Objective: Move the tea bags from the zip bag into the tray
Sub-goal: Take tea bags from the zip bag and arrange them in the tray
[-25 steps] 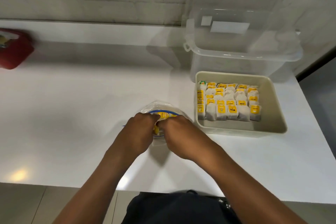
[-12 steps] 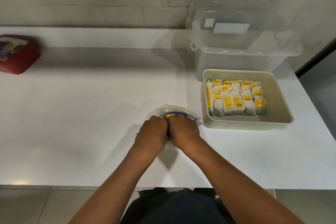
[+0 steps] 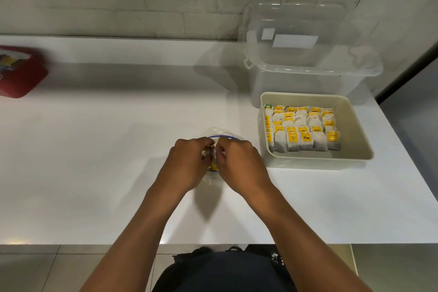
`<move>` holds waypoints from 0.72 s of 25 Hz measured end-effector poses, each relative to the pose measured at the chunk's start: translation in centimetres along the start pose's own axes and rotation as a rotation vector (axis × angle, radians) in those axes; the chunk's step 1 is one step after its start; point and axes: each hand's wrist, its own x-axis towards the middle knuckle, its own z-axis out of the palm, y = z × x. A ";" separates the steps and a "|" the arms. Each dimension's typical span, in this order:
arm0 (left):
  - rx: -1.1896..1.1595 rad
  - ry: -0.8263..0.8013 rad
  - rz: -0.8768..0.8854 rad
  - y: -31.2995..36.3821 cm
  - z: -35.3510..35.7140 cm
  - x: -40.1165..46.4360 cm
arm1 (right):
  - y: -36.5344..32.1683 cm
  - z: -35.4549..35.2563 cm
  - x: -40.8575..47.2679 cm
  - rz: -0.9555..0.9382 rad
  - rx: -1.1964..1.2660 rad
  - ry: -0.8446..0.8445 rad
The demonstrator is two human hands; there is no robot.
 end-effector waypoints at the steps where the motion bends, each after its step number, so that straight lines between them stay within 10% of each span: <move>1: -0.013 -0.002 -0.002 -0.1 -0.1 0.0 | 0.2 -0.1 0.0 -0.018 0.049 0.002; 18: -0.759 -0.138 -0.165 -1.4 -1.1 -0.3 | 3.7 -1.3 0.2 0.283 0.973 -0.138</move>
